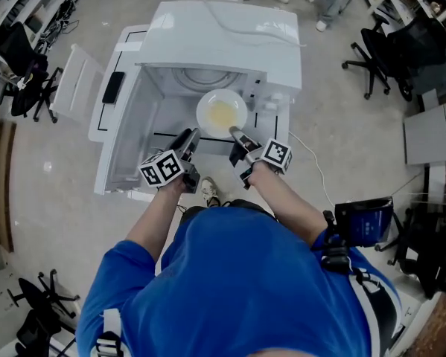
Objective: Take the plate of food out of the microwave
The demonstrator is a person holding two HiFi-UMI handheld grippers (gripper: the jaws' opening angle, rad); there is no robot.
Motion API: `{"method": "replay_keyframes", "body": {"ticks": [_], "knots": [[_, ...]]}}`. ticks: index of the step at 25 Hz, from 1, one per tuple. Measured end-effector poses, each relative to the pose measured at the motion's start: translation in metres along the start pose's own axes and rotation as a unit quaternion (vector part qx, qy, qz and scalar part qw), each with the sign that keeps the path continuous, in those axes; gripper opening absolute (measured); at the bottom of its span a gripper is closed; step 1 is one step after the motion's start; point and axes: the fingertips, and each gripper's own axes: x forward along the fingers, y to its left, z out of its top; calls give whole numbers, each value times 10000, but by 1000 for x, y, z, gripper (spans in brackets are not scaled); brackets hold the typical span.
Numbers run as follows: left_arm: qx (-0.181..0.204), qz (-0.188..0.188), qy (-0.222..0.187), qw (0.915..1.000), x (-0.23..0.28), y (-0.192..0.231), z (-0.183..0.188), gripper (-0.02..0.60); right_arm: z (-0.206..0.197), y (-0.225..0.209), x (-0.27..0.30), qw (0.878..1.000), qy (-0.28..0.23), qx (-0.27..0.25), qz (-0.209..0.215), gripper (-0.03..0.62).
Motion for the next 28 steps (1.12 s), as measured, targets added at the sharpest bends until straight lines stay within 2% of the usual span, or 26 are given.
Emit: {"method": "replay_keyframes", "body": {"ticks": [8,16,22,28], "knots": [[30,91,-203,9997,-20,-35,-42,138,0,9,-65,9999,42,-134,74,18],[72,149,-390,9991,-40,-75,-81,55,-7,12,-121,9996,196,-132,162,18],[60,150,-535,9984,-60,-93,-93,21,-14,8,-144,9993,304,-88,187,18],[124,83,-585,9982,-82,-101,-93,17,-31,22,-158,9987,297,-197,368,18]]}}
